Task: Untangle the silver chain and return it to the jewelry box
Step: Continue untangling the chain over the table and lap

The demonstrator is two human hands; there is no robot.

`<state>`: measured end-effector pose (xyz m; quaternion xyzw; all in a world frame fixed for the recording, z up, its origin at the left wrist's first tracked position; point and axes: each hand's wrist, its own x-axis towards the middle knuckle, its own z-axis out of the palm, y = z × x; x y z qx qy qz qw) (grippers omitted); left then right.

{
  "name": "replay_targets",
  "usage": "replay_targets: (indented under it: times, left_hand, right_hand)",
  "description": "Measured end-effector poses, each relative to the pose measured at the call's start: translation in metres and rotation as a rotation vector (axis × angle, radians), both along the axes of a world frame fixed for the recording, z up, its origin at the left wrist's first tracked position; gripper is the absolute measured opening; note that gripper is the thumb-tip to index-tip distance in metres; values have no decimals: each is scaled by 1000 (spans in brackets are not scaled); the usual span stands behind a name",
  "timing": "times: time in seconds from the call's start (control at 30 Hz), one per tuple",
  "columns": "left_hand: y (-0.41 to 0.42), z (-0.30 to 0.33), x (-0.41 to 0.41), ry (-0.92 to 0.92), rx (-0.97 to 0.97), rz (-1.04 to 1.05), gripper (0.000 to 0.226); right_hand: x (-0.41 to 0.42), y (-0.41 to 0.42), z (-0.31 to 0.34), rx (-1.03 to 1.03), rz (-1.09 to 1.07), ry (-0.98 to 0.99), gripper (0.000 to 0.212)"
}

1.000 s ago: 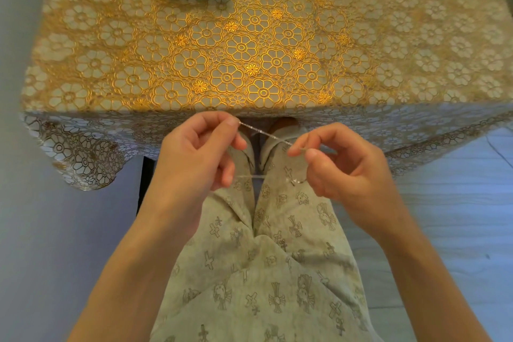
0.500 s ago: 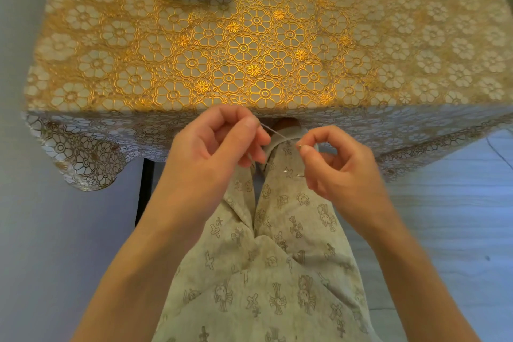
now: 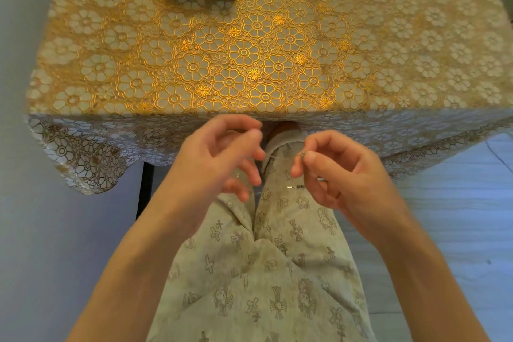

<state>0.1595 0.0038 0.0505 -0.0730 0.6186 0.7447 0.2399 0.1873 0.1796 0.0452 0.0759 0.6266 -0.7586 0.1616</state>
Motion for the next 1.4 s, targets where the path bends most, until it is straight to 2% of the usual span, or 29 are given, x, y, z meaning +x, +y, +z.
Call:
replay_targets:
  times: [0.07, 0.17, 0.33, 0.7, 0.97, 1.4]
  left_hand:
    - [3, 2, 1, 169, -185, -114, 15]
    - [6, 8, 2, 400, -359, -221, 9]
    - [6, 12, 3, 542, -494, -267, 8]
    - [8, 17, 7, 510, -447, -252, 8]
    - [8, 16, 9, 484, -426, -217, 7]
    - [9, 13, 8, 410, -393, -273, 8]
  right_hand:
    - [0, -1, 2, 18, 15, 23, 10]
    - [1, -4, 5, 49, 43, 84, 5]
    - [1, -4, 10, 64, 31, 138, 6]
    - [2, -4, 14, 50, 32, 145, 6]
    - [3, -6, 14, 114, 44, 159, 6]
    - [4, -6, 18, 211, 86, 176, 6]
